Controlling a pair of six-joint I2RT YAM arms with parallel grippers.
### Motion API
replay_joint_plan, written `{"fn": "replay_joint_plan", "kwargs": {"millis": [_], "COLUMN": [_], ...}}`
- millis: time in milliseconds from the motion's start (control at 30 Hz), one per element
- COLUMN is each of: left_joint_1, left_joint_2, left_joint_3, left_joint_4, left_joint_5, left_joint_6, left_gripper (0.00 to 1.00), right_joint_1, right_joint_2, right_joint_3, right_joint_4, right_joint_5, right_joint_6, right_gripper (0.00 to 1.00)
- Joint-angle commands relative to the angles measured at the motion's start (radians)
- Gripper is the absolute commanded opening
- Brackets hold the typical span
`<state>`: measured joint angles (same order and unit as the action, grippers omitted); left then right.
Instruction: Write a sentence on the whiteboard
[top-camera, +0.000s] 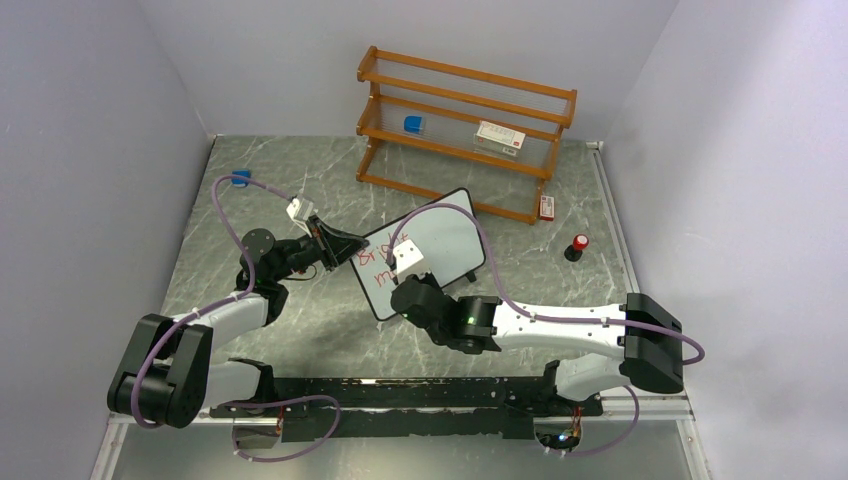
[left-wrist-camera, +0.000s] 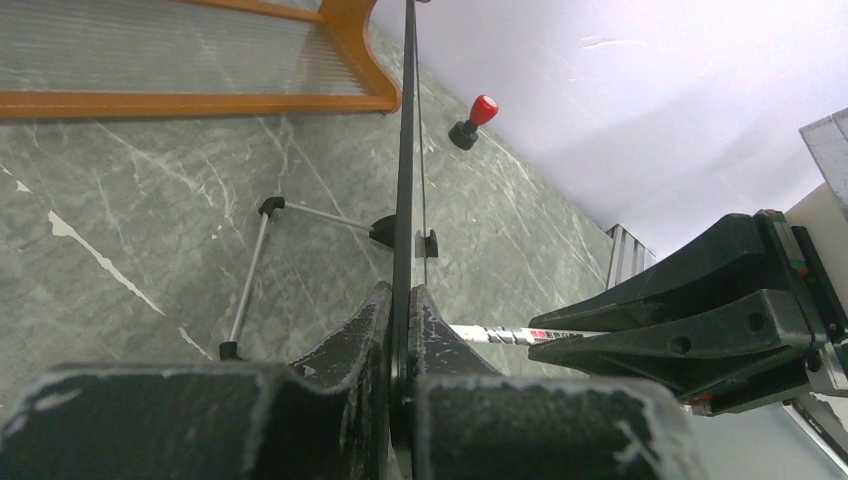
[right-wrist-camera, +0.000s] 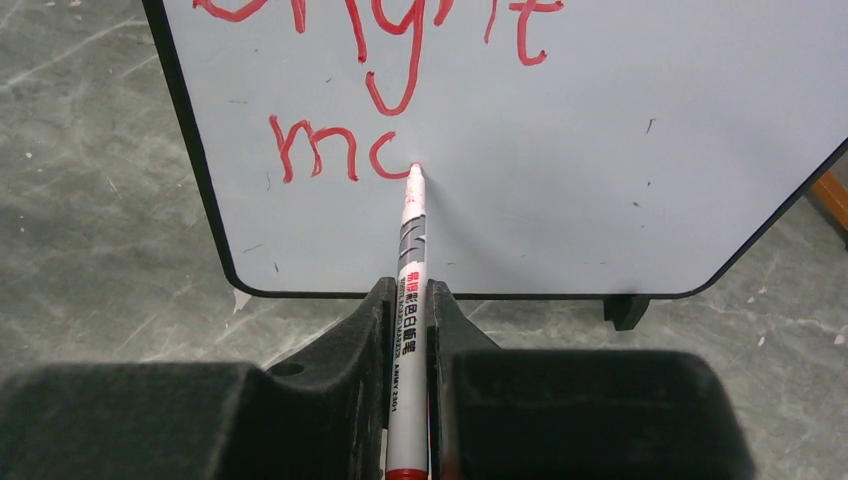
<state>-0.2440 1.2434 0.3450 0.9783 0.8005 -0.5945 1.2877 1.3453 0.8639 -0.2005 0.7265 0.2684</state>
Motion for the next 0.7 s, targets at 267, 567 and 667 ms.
{"fn": "replay_joint_plan", "kwargs": {"millis": [267,567,667], "left_joint_1": [-0.009,-0.009,-0.010], "left_joint_2": [-0.019,-0.019,-0.024], "left_joint_3": [0.022,0.022,0.025], "left_joint_4": [0.025,0.020,0.010], "left_joint_5": [0.035,0.029,0.027], "left_joint_6": [0.021,0.023,0.027], "left_gripper": [0.05,0.05,0.05], "right_joint_1": [-0.016,-0.016,-0.015], "right_joint_2": [0.021,0.005,0.003], "right_joint_3": [0.038,0.038,0.041], "right_joint_4": [0.096,0.114,0.117], "right_joint_5": [0.023,0.024,0.020], "right_joint_6": [-0.024,-0.023,-0.028], "right_gripper": [0.00,0.00,0.00]}}
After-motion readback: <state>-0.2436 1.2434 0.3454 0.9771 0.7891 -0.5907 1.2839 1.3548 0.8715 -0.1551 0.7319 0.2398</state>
